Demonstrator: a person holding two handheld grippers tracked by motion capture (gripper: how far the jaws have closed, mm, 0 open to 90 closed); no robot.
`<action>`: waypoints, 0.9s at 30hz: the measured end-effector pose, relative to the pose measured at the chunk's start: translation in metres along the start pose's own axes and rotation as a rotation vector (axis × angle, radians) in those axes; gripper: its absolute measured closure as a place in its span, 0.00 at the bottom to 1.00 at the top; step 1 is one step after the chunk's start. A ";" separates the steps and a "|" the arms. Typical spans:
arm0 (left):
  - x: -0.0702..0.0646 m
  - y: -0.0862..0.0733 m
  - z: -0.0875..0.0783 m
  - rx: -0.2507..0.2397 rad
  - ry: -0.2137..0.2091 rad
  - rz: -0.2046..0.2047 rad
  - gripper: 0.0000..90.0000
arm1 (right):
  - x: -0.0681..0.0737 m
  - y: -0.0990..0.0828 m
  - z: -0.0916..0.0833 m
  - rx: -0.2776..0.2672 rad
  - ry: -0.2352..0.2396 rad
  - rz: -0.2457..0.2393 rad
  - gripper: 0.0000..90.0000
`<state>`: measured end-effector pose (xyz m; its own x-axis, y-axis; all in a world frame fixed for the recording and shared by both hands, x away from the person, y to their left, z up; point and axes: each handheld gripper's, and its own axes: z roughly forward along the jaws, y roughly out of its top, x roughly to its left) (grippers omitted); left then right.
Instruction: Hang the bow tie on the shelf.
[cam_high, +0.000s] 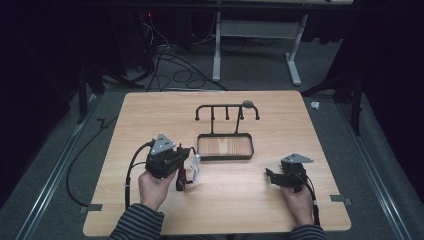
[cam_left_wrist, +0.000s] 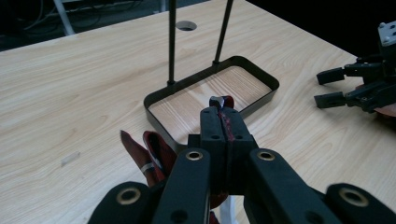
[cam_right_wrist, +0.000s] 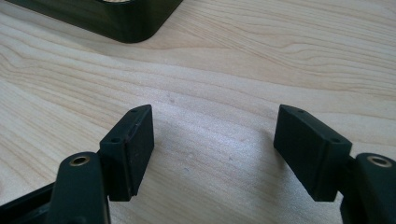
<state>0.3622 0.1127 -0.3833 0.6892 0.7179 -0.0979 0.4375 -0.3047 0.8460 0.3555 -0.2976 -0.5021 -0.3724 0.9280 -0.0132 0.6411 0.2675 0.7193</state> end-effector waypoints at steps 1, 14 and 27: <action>-0.001 0.001 0.001 0.003 -0.002 0.008 0.99 | 0.000 0.000 0.000 0.000 0.000 0.000 0.33; -0.016 0.028 0.008 -0.027 -0.063 0.065 0.99 | 0.000 0.000 0.000 0.000 0.001 0.000 0.33; -0.027 0.054 0.021 -0.039 -0.087 0.124 0.99 | 0.000 0.000 0.000 0.000 0.002 0.000 0.33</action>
<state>0.3796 0.0634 -0.3462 0.7849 0.6186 -0.0353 0.3244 -0.3617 0.8741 0.3553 -0.2977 -0.5021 -0.3737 0.9275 -0.0122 0.6409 0.2677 0.7195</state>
